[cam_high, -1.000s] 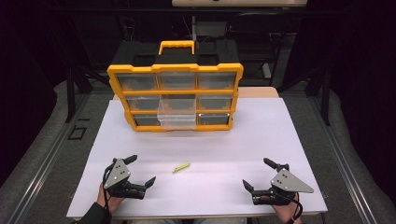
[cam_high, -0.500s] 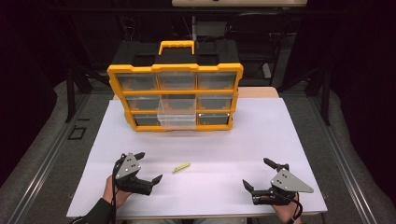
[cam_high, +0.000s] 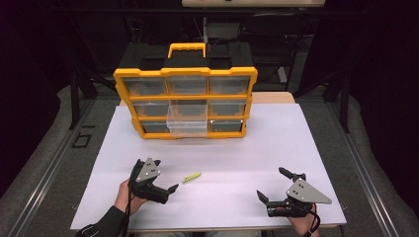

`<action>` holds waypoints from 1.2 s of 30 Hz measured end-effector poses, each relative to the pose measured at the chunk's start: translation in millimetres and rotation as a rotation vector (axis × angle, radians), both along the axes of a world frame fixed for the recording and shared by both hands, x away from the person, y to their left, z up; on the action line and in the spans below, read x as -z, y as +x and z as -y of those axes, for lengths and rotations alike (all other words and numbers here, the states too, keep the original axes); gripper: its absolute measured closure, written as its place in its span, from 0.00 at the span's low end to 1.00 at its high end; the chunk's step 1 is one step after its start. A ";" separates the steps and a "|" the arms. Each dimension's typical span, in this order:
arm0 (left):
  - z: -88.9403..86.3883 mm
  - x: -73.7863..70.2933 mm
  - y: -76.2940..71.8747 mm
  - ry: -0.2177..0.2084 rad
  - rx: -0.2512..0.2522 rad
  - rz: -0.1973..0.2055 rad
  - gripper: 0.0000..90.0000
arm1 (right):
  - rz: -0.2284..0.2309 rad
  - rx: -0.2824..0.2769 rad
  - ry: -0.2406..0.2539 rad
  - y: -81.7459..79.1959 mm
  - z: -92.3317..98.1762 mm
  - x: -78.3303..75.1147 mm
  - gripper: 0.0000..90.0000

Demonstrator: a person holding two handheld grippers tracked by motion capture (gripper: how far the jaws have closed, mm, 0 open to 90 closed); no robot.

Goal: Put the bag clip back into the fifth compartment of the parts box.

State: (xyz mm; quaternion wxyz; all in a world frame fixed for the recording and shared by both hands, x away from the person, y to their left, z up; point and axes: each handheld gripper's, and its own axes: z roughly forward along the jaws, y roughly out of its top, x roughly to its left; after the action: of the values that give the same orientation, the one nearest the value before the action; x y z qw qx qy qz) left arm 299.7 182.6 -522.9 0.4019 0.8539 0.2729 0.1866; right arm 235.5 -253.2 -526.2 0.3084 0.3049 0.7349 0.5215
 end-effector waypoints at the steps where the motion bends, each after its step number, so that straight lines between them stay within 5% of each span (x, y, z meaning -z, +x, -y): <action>1: 1.5 -0.8 0.7 0.007 0.004 0.002 0.00 | 0.000 -0.001 0.001 -0.1 0.1 0.0 0.00; 24: 33.1 -13.4 18.5 0.123 0.041 -0.046 0.00 | -0.019 -0.007 0.001 1.1 0.2 1.9 0.00; 36: 53.3 -11.0 26.9 0.246 0.035 -0.084 0.00 | -0.026 -0.006 -0.001 1.3 -0.1 2.5 0.00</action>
State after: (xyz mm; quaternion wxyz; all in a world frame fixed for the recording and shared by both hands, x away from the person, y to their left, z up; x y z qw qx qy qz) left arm 326.6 129.3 -511.9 0.2853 0.9085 0.2497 0.1760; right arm 236.8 -253.0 -528.7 0.2976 0.3093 0.7400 0.5179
